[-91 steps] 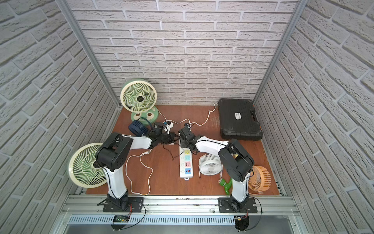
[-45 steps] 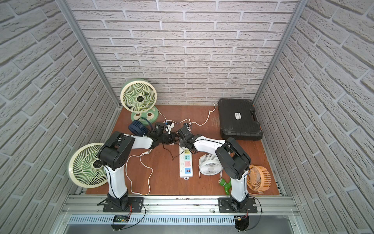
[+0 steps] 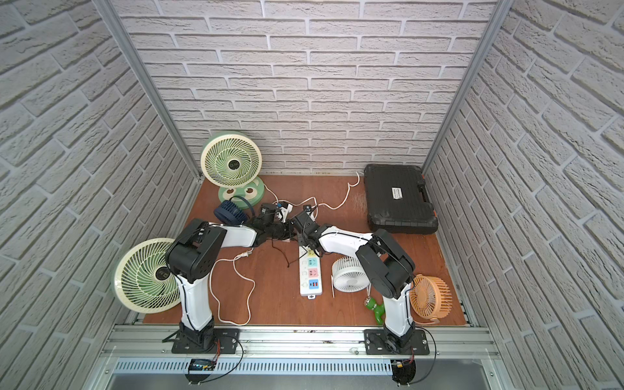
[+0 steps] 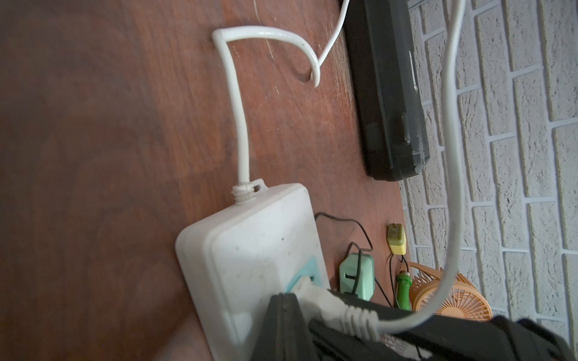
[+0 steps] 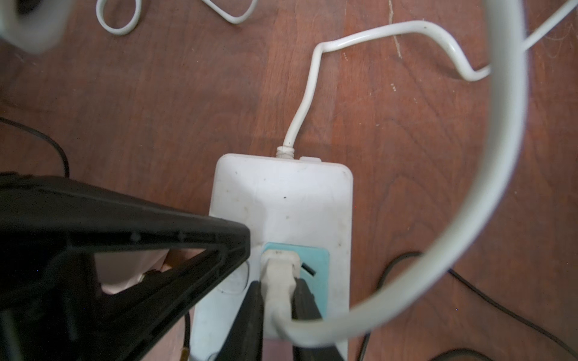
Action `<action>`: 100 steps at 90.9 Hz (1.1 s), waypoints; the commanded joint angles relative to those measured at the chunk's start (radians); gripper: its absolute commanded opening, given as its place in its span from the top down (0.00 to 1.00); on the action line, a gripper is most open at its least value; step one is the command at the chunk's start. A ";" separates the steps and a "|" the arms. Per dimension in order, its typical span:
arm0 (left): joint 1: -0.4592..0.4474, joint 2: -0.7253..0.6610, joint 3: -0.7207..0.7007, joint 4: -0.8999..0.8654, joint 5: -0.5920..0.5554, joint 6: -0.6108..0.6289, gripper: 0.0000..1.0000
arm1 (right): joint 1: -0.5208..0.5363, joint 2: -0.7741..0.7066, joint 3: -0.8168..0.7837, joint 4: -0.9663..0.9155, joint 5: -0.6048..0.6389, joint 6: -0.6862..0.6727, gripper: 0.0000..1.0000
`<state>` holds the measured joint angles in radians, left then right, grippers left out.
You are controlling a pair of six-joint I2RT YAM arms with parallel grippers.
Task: Unplug the desk fan from the power strip
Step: Remove the plug from the socket.
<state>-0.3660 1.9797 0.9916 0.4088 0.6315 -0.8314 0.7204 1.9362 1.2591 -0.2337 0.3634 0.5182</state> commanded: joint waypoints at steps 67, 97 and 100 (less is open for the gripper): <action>-0.008 0.006 0.041 -0.191 -0.096 0.118 1.00 | -0.023 -0.065 0.002 0.041 -0.065 0.026 0.87; -0.008 0.006 0.043 -0.196 -0.102 0.119 1.00 | 0.022 -0.062 0.050 -0.037 0.021 -0.010 0.87; -0.008 0.005 0.044 -0.196 -0.100 0.119 1.00 | 0.022 -0.068 0.043 -0.036 0.020 -0.008 0.87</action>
<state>-0.3706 1.9793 1.0401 0.3000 0.5785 -0.7338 0.7269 1.9255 1.2755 -0.2764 0.3317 0.5198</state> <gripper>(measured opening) 0.067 0.195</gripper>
